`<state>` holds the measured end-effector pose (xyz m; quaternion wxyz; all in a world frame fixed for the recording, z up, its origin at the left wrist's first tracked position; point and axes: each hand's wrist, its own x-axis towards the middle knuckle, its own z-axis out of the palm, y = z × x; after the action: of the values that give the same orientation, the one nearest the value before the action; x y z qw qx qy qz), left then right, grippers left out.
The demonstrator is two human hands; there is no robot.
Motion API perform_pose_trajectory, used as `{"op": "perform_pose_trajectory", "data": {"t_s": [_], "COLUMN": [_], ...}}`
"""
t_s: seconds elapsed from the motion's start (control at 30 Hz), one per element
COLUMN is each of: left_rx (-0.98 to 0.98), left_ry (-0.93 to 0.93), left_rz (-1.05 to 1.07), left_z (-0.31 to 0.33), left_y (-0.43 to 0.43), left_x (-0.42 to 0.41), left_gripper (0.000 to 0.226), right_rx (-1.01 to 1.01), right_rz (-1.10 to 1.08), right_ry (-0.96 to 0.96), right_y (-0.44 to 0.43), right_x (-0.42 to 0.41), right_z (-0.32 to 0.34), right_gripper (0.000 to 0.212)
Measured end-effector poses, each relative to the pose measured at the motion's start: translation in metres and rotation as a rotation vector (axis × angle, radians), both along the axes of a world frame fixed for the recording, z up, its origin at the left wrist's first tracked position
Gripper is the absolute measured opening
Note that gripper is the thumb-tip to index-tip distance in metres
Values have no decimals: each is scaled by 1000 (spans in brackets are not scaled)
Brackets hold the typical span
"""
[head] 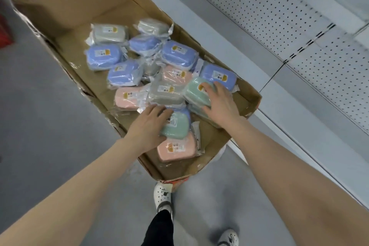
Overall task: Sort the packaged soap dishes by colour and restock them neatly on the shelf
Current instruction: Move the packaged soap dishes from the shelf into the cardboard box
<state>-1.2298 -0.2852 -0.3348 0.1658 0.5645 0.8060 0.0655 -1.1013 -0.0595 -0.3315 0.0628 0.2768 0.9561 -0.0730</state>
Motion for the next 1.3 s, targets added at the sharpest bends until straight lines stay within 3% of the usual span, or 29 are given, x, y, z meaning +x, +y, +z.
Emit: {"op": "perform_pose_trajectory", "data": {"t_s": [0.37,0.6,0.97,1.3], "left_rx": [-72,138,522,771], "left_ry": [39,144,286,276], "left_rz": [-98,-207,-495,-707], "left_z": [3,58,156,206], "left_y": [19,43,131,238], "left_x": [0,26,169,385], "left_gripper": [94,54,34,49], "right_rx": [97,192,429,639], "right_rz": [83,118,-18,-335], "right_ry": [-51,70,187,177], "right_y": [0,-3,13,37], "right_x": [28,88,312,556], "right_z": [22,76,158,208], "right_gripper": [65,56,52,51]}}
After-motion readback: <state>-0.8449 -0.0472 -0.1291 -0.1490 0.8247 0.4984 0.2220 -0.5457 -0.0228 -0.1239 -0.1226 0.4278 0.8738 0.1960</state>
